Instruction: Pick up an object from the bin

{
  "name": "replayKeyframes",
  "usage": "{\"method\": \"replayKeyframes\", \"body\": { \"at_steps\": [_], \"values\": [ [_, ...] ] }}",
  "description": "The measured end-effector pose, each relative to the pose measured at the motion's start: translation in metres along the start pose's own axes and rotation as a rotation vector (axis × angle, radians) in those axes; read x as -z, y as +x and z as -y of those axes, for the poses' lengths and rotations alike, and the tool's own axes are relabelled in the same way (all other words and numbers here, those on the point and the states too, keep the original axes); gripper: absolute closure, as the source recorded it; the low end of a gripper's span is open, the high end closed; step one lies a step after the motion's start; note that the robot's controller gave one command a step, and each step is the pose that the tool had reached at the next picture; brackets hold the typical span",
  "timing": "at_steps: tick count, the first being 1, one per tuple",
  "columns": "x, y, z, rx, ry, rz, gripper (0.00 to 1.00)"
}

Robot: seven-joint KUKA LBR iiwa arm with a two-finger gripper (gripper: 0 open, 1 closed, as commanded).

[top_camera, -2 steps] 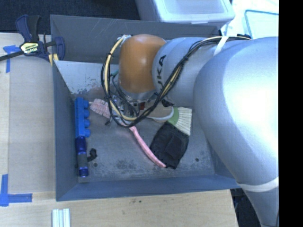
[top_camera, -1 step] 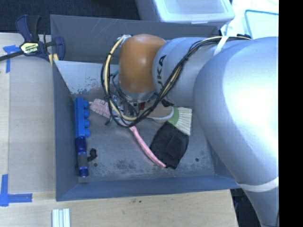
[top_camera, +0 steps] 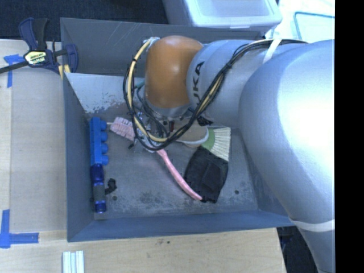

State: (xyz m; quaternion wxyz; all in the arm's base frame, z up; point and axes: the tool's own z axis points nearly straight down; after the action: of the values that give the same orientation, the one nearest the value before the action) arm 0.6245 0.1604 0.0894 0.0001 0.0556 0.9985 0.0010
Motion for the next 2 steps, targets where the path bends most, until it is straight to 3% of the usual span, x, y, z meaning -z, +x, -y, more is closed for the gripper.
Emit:
{"method": "replayKeyframes", "body": {
  "at_steps": [2],
  "values": [
    [0.0301,-0.0028,-0.0006,-0.002,-0.005,0.011,1.0]
  ]
}}
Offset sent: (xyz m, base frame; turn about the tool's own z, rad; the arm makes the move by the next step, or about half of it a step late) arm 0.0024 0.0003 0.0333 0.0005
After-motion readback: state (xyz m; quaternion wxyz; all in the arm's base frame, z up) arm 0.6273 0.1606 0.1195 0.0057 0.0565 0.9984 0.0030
